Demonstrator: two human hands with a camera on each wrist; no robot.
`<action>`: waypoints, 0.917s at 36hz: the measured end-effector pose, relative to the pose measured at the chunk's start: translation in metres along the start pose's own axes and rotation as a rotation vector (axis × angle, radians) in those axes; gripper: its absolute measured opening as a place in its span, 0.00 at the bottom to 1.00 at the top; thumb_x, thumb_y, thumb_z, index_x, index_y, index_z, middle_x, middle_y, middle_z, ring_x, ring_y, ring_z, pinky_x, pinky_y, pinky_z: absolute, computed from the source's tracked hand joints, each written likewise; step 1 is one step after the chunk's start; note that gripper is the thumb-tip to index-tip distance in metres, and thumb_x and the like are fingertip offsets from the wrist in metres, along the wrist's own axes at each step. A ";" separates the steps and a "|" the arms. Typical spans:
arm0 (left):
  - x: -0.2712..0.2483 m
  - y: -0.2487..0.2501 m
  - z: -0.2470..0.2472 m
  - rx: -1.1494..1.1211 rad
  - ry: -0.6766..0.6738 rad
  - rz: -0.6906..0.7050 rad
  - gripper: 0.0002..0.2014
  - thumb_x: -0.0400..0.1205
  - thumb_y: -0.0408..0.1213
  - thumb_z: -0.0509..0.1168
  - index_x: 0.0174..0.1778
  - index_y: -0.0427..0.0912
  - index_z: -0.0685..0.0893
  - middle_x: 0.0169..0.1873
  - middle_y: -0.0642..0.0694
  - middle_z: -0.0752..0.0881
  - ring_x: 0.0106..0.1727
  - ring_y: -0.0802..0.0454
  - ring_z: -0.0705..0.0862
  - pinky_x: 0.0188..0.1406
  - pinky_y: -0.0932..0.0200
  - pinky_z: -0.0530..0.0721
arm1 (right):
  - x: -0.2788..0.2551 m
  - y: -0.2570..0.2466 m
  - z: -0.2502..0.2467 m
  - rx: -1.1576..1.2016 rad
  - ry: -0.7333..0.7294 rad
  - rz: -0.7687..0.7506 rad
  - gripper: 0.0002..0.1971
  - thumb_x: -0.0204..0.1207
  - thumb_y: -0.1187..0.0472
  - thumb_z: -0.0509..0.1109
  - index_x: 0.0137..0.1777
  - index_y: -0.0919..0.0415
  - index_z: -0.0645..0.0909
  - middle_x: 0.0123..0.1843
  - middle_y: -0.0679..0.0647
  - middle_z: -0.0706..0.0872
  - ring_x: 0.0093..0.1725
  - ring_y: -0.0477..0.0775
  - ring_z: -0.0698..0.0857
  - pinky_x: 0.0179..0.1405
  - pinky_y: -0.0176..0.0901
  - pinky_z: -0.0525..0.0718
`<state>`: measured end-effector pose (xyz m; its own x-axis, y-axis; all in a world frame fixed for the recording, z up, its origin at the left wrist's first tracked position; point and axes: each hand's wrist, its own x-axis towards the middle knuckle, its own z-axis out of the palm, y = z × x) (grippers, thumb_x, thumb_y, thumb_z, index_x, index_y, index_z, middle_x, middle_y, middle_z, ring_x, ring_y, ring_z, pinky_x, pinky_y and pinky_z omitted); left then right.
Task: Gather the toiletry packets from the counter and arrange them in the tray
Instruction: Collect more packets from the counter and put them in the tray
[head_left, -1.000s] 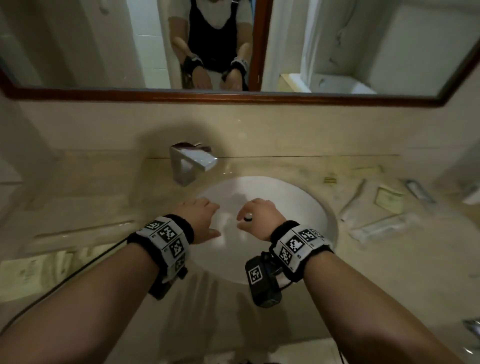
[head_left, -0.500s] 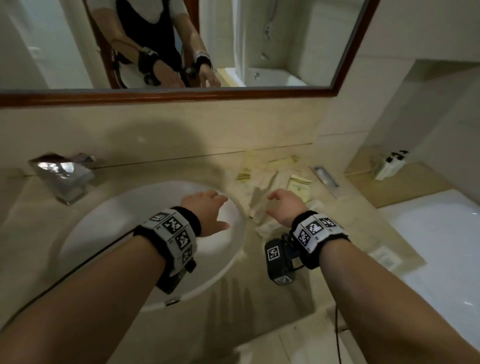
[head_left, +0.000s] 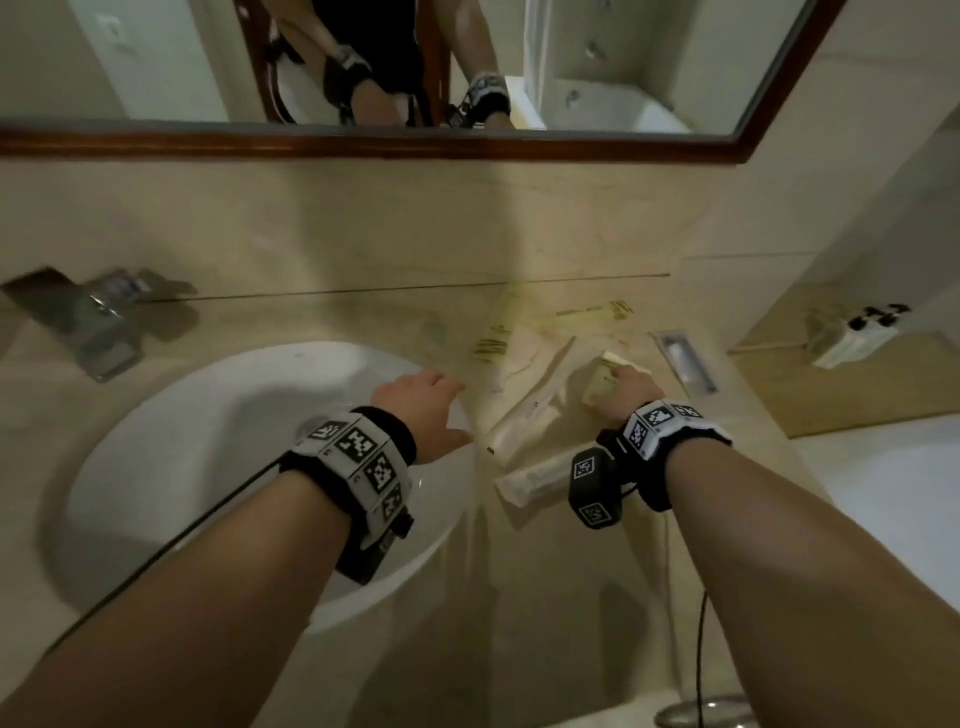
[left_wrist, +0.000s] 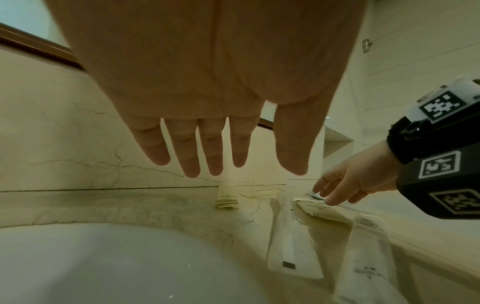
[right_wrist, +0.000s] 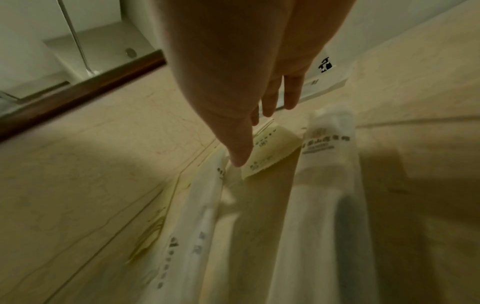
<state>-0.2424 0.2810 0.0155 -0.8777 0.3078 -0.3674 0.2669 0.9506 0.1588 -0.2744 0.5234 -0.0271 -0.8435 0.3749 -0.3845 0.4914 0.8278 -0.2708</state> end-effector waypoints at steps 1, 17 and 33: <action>0.004 0.000 -0.001 -0.008 -0.004 -0.007 0.34 0.79 0.58 0.60 0.79 0.51 0.60 0.78 0.48 0.65 0.76 0.45 0.70 0.73 0.46 0.72 | 0.005 -0.001 0.002 -0.016 -0.011 0.009 0.30 0.77 0.54 0.67 0.78 0.61 0.65 0.77 0.62 0.71 0.74 0.64 0.74 0.71 0.52 0.75; 0.032 -0.006 0.005 -0.058 -0.040 -0.055 0.33 0.79 0.57 0.60 0.79 0.51 0.61 0.78 0.47 0.64 0.76 0.44 0.68 0.74 0.46 0.71 | 0.037 0.003 0.010 -0.152 0.020 -0.001 0.18 0.83 0.63 0.57 0.70 0.66 0.74 0.70 0.63 0.79 0.69 0.63 0.79 0.60 0.48 0.77; 0.005 -0.033 -0.004 -0.255 0.010 -0.071 0.33 0.80 0.54 0.62 0.79 0.47 0.62 0.78 0.45 0.65 0.77 0.45 0.68 0.76 0.48 0.69 | -0.006 -0.022 -0.069 0.075 0.145 -0.214 0.19 0.81 0.59 0.64 0.71 0.63 0.76 0.71 0.63 0.80 0.69 0.63 0.79 0.67 0.49 0.74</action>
<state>-0.2576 0.2515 0.0120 -0.8949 0.2388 -0.3769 0.0963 0.9282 0.3594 -0.2948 0.5315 0.0418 -0.9497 0.2549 -0.1820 0.3082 0.8636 -0.3989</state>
